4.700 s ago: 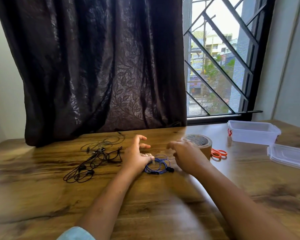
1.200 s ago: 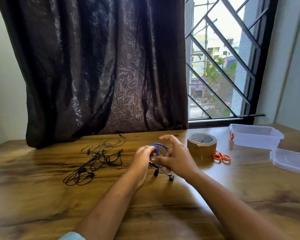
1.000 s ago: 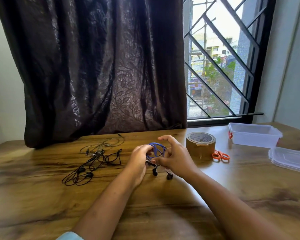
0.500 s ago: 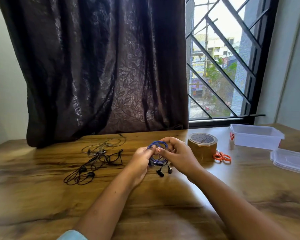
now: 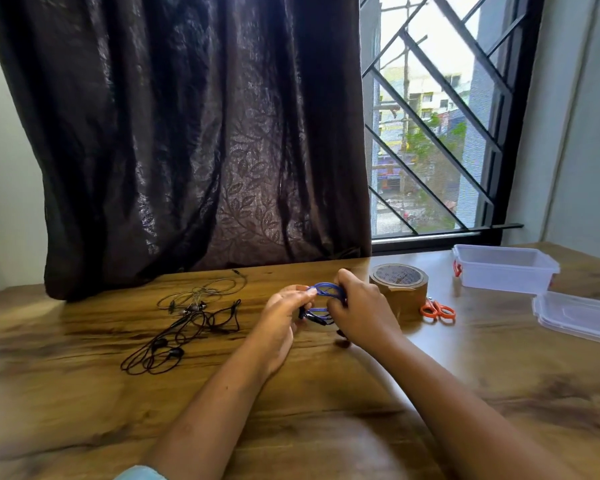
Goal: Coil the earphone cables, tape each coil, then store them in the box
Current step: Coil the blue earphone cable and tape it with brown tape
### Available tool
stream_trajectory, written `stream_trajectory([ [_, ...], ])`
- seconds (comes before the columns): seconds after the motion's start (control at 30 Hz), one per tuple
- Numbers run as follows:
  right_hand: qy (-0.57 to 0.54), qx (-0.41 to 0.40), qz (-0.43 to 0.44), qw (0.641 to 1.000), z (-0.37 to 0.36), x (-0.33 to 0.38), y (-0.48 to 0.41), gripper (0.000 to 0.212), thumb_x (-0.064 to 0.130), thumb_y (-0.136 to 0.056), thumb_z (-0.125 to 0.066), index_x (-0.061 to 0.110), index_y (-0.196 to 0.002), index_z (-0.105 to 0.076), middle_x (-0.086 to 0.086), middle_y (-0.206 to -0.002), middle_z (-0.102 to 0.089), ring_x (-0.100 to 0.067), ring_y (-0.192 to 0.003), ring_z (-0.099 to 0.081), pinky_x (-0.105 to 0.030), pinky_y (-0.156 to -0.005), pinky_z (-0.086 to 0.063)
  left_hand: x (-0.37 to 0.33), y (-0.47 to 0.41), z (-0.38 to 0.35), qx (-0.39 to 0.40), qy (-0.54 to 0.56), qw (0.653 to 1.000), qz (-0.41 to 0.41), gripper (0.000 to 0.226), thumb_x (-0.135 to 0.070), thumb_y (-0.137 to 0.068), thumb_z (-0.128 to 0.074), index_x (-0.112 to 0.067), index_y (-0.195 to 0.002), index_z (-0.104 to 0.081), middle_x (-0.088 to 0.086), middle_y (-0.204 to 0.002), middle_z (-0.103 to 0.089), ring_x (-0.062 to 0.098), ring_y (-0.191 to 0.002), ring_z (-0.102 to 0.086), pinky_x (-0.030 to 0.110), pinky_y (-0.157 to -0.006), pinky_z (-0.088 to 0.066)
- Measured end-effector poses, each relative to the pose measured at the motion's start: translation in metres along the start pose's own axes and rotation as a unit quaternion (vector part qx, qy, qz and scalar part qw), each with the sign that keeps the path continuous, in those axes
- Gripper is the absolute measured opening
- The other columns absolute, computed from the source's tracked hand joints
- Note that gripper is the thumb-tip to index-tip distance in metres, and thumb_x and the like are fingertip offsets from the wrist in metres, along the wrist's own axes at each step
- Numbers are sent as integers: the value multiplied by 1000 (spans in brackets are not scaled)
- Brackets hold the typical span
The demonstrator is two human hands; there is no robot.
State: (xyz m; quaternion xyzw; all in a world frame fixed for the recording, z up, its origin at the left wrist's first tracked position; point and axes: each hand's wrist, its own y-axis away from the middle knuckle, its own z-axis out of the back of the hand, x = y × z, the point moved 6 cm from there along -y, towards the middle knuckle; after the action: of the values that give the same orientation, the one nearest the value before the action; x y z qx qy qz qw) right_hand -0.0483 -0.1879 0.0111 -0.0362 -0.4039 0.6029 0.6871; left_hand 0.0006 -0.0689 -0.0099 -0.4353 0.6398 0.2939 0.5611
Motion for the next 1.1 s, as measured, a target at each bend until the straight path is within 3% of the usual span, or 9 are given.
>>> stream_trajectory([
  [0.1,-224,29,-17,974,-2,6,0,18,1,-85,-61,16,-84,-51,5,-72,-61,-5,-63,-54,-20,-61,-42,-8,-3,12,-64,31,997,-21,14,-15,-91,-56,-15,-77,-59,-8,-64,-57,7,-67,-55,25,-65,-42],
  [0.2,-497,73,-63,862,-5,14,2,21,-3,-88,-61,12,-99,-51,-1,-78,-70,-10,-74,-67,-22,-67,-54,-9,-9,28,-100,9,995,-26,30,-25,-92,-56,-16,-63,-56,-6,-58,-59,15,-68,-54,30,-70,-39],
  [0.3,-621,72,-96,774,-6,12,3,20,-5,-92,-52,12,-103,-49,-6,-79,-70,-17,-78,-66,-27,-68,-57,-7,-8,26,-67,-55,996,-35,30,-33,-91,-56,-16,-66,-57,-2,-69,-60,17,-76,-54,28,-69,-40],
  [0.4,-672,73,-110,729,-3,12,5,22,-4,-94,-48,15,-105,-50,-8,-79,-67,-16,-70,-65,-24,-58,-53,-15,0,12,17,-111,992,-65,21,-39,-83,-62,-19,-79,-66,-11,-75,-69,2,-75,-61,14,-63,-43],
  [0.5,-630,99,-100,764,-4,16,7,37,-3,-89,-55,20,-117,-51,-5,-80,-67,-10,-60,-58,-19,-53,-47,-12,1,11,32,-138,989,-47,45,-41,-70,-73,-11,-103,-65,-2,-93,-67,2,-77,-58,8,-57,-41],
  [0.6,-580,146,-86,797,-9,18,9,51,-1,-85,-63,29,-125,-50,1,-80,-66,-7,-56,-50,-19,-54,-45,-5,-5,22,-24,-143,989,-19,33,-27,-87,-63,-7,-112,-58,-4,-77,-56,5,-70,-50,18,-58,-40],
  [0.83,-463,157,-116,864,-18,10,8,14,15,-96,-54,10,-106,-62,3,-70,-57,0,-47,-48,-14,-51,-43,-8,-5,18,12,3,1000,6,23,-9,-90,-44,-13,-76,-63,-2,-63,-53,14,-75,-54,32,-78,-41],
  [0.97,-434,154,-103,881,-20,11,8,24,24,-99,-48,12,-84,-62,7,-61,-48,-3,-50,-39,-13,-51,-38,-5,-10,22,16,-18,1000,15,27,-43,-84,-63,-15,-81,-63,1,-78,-67,26,-99,-63,42,-96,-43],
  [1.1,-435,174,-109,876,-25,13,11,36,38,-100,-42,15,-75,-56,5,-61,-52,-12,-60,-51,-20,-62,-42,-6,-8,22,6,-21,999,24,23,-31,-87,-60,-14,-73,-55,-6,-66,-58,14,-86,-58,30,-90,-43],
])
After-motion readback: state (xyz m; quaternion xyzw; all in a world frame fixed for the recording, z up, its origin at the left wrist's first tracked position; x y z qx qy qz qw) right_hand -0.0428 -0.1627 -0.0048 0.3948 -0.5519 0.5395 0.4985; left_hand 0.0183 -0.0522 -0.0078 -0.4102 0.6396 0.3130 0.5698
